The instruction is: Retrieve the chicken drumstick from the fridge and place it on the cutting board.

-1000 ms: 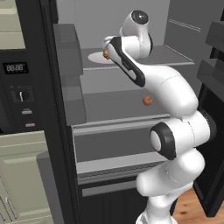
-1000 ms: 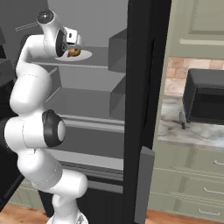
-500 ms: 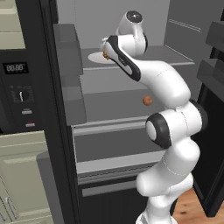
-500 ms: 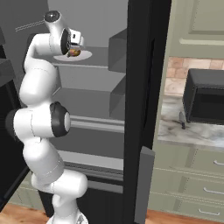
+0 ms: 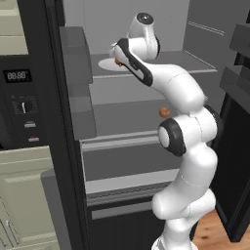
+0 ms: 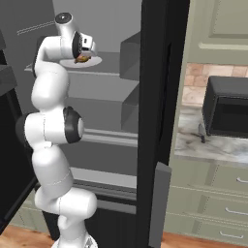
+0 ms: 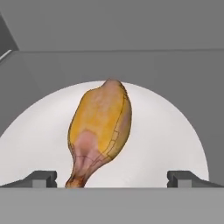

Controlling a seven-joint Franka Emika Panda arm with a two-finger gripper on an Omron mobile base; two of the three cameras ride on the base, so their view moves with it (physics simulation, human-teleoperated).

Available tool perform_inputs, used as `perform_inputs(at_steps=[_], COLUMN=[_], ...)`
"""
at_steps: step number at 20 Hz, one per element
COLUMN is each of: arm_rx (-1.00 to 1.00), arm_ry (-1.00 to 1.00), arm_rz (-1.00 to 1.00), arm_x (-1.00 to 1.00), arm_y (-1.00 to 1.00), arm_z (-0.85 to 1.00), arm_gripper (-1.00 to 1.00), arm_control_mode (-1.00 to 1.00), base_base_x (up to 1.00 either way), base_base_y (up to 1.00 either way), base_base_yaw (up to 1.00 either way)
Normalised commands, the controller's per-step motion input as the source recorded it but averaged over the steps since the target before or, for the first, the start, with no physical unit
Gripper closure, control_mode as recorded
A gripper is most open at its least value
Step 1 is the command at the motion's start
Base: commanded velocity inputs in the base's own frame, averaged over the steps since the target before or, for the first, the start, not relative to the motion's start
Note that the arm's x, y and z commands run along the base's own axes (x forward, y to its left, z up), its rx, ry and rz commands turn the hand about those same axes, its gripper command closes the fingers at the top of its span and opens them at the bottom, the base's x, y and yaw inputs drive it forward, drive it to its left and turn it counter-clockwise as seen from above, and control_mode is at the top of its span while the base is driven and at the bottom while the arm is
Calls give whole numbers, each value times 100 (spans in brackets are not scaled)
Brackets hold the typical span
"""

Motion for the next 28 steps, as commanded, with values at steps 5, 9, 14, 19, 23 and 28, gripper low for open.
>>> perform_inputs(at_steps=[5,9,14,19,23,28], arm_rx=[0,0,0,0,0,0], arm_ry=[0,2,4,3,0,0], arm_rz=[0,0,0,0,0,0], arm_x=[26,21,20,12,5,0], arm_y=[10,14,7,0,0,0], arm_z=[-3,-4,-14,-21,-3,0], arm_gripper=[-100,-100,-100,-100,-100,-100], arm_control_mode=[-100,-100,-100,-100,-100,-100], base_base_x=[0,0,0,0,0,0], base_base_y=[0,0,0,0,0,0], base_base_yaw=[0,0,0,0,0,0])
